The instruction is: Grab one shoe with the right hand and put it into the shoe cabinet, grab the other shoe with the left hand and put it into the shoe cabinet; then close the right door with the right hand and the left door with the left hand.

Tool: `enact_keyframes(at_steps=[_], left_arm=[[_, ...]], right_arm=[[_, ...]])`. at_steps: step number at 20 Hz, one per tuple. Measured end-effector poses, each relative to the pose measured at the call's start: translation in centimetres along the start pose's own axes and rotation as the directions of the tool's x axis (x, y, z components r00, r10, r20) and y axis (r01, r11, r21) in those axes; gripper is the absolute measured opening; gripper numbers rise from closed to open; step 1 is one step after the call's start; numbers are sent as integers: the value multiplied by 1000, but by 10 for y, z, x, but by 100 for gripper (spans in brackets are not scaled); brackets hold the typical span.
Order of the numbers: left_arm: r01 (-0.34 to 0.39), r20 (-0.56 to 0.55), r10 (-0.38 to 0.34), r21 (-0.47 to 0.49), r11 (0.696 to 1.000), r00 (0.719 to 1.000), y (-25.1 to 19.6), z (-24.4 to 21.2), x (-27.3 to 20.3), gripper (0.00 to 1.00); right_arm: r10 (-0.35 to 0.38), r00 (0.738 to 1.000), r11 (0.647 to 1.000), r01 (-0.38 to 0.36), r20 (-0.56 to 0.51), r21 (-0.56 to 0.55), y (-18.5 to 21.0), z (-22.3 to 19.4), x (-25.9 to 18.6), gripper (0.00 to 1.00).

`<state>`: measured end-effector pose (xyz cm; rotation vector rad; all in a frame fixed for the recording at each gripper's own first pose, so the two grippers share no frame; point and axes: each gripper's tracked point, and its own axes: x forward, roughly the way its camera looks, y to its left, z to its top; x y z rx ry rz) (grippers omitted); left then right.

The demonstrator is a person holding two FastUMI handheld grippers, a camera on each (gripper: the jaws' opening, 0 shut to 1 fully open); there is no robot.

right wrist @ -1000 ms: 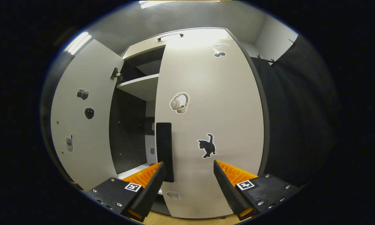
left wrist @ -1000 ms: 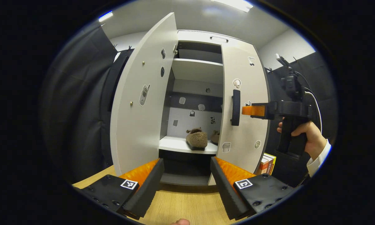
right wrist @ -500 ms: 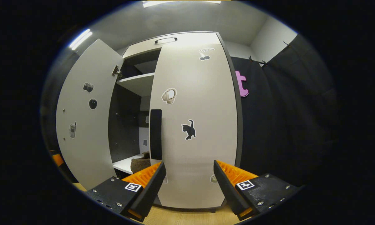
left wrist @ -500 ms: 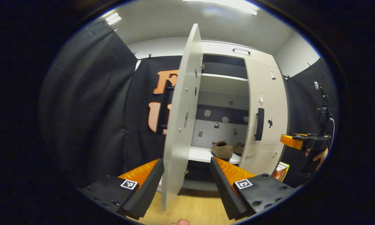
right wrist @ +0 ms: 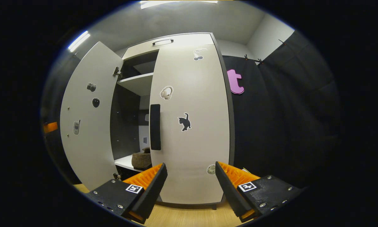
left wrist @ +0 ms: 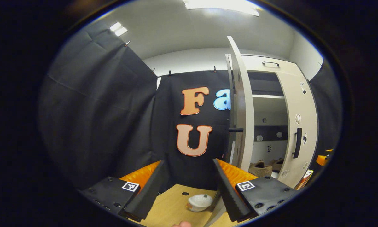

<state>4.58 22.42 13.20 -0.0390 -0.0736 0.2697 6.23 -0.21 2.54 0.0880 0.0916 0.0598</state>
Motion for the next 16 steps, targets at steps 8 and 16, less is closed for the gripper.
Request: enact_keyframes(at_steps=[8,16], left_arm=[[9,-8,-9,-27,1000,1000,-10,-14,21,92],[86,-10,-86,-47,995,996,-43,-14,10,95]], right_arm=[[-41,999,999,41,2,-13,-15,3,-8,94],[-15,1000,1000,15,-4,-10,-6,1,-8,94]])
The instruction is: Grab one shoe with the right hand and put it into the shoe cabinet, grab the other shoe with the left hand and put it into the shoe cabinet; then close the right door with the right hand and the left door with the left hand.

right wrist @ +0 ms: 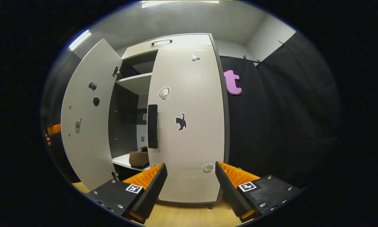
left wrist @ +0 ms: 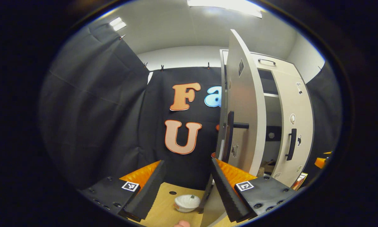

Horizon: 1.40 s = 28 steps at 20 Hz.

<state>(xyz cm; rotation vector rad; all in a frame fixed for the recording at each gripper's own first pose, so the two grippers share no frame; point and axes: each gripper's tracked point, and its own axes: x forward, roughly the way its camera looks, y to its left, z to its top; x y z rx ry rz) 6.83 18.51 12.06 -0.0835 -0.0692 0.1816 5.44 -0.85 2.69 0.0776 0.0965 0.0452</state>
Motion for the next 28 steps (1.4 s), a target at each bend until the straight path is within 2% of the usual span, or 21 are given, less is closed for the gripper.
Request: enact_keyframes(at_steps=[2,3,5,6,9,11,13,14,15,16,17,23,24,25,27,28], left_arm=[[35,-6,-35,-12,999,999,-14,-2,-3,95],[55,-12,-55,-15,998,998,-22,-2,-3,92],[89,-22,-89,-21,996,996,-36,-3,-2,92],[109,-25,-110,-24,994,994,-44,-4,-2,95],[181,-35,-183,-42,983,983,-72,-8,-1,93],[224,-40,-226,-57,973,973,-90,-11,2,99],[259,-44,-262,-59,964,964,-108,-15,6,92],[271,-40,-274,-60,961,961,-115,-16,8,99],[275,-43,-278,-59,960,960,-120,-15,12,96],[281,-43,-284,-59,958,958,-124,-16,14,99],[297,-43,-300,-65,953,953,-131,-16,16,96],[384,-54,-389,-91,919,920,-184,-31,33,96],[392,-51,-398,-91,915,916,-192,-32,37,96],[397,-47,-402,-89,913,914,-197,-33,42,96],[403,-46,-408,-81,912,912,-206,-34,50,96],[407,-41,-411,-78,910,911,-209,-33,53,97]], right_arm=[[6,1000,1000,-6,-6,3,1,-1,0,94],[3,1000,1000,-3,-6,-1,0,0,-1,94],[-3,1000,1000,3,0,-9,-3,2,-3,94],[-4,1000,1000,4,3,-9,-3,3,-4,94],[-9,1000,1000,9,5,-10,-6,6,-5,94],[-12,1000,1000,12,7,-16,-8,8,-8,94],[-23,1000,999,23,7,-27,-13,8,-10,94],[-29,1000,999,29,6,-31,-16,8,-12,94],[-35,999,999,35,5,-32,-18,8,-13,94],[-41,999,999,41,3,-31,-21,8,-14,94],[-49,999,998,49,6,-29,-24,9,-16,94],[-81,997,996,81,1,-34,-35,10,-26,94],[-86,996,995,86,4,-41,-37,11,-27,98],[-90,996,995,90,7,-49,-39,13,-29,94],[-102,995,993,103,8,-60,-44,14,-31,94],[-107,994,992,107,8,-61,-46,14,-32,98]])
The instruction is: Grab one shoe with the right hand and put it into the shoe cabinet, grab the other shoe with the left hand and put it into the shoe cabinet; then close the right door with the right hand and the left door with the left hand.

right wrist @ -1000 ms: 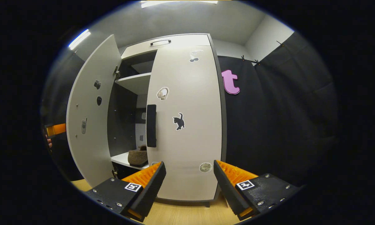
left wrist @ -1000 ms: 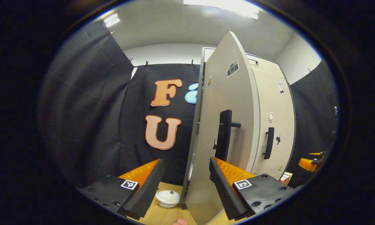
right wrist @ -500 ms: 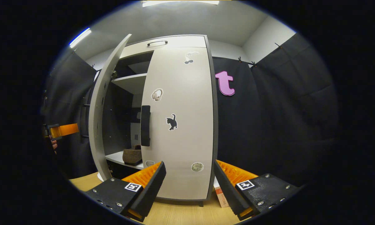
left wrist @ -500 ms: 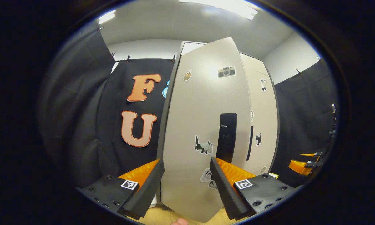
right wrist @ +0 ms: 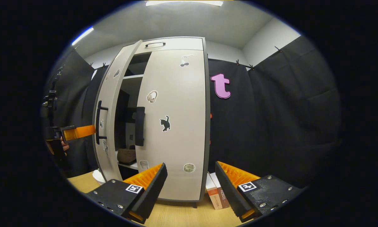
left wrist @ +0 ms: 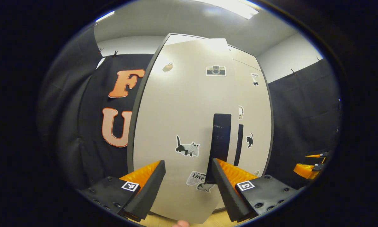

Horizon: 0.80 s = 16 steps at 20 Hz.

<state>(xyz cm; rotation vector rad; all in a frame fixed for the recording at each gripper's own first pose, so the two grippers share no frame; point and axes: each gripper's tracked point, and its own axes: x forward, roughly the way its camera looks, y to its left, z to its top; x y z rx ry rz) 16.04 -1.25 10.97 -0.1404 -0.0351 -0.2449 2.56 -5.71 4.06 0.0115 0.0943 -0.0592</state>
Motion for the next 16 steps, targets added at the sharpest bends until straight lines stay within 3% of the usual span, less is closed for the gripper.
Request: enact_keyframes(at_steps=[10,16], left_arm=[[-4,-25,6,52,999,1000,-14,-7,46,96],[-22,-25,22,20,1000,999,-13,-12,67,94]], right_arm=[[-46,999,999,46,-10,11,-22,-2,4,94],[-31,999,999,31,-11,19,-21,-5,8,94]])
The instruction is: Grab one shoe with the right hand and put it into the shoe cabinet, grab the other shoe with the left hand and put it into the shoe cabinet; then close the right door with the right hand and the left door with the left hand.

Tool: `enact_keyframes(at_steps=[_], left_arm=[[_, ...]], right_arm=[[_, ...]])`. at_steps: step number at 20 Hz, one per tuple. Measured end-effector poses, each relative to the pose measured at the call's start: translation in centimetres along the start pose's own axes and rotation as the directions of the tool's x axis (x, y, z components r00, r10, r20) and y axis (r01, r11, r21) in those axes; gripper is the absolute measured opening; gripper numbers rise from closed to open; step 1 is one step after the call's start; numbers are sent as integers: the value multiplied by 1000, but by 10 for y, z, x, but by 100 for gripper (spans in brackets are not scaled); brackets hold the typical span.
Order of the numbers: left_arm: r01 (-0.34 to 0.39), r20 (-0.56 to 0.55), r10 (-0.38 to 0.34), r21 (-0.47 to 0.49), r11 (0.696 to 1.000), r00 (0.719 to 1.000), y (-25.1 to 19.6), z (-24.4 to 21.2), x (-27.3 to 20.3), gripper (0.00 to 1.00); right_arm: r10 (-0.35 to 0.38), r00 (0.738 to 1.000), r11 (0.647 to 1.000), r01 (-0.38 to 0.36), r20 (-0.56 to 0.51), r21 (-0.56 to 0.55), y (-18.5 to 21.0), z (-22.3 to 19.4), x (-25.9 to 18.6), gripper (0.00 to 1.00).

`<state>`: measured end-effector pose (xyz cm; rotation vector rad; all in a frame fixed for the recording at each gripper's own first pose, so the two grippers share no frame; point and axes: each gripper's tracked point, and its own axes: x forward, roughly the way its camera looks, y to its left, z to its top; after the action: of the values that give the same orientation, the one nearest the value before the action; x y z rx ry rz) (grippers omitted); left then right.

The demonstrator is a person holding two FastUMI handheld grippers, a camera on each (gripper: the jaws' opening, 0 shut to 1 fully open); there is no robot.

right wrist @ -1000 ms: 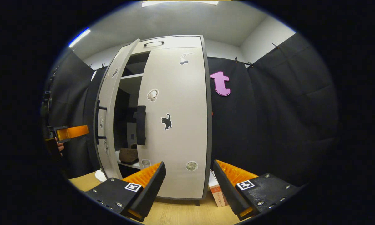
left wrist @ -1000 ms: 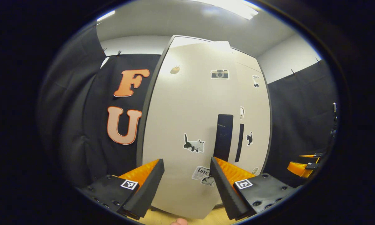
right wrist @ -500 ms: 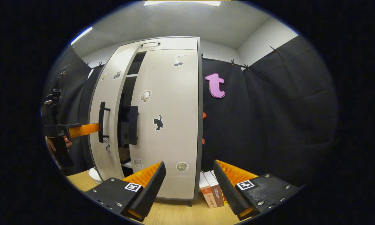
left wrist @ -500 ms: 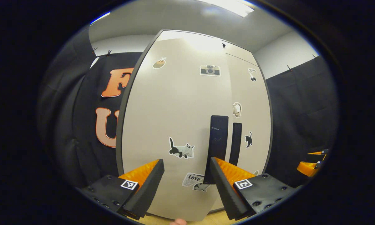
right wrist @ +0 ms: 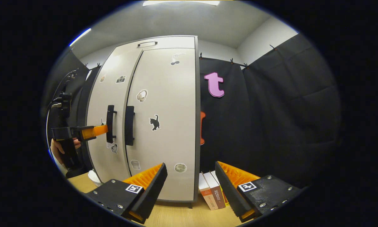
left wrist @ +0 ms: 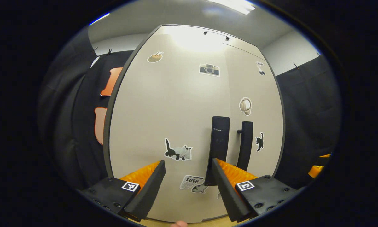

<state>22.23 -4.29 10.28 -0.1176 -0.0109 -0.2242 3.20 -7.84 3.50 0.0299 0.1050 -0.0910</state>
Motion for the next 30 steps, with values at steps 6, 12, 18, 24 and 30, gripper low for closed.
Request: enact_keyframes(at_steps=[6,12,18,24,30], left_arm=[[-21,2,21,23,1000,1000,1,1,5,96],[-38,-4,38,14,999,999,3,7,-24,96],[-83,28,82,35,996,996,16,22,-73,96],[-126,15,125,70,990,992,26,8,-118,96],[-166,-12,168,64,984,986,37,-10,-150,96]], right_arm=[[23,1000,1000,-23,-2,12,5,-1,3,94],[36,999,999,-36,-1,16,7,0,-2,94],[60,998,998,-60,9,12,16,0,-7,94],[101,995,994,-101,11,46,33,-1,-14,94],[120,993,991,-120,3,56,40,-5,-22,94]])
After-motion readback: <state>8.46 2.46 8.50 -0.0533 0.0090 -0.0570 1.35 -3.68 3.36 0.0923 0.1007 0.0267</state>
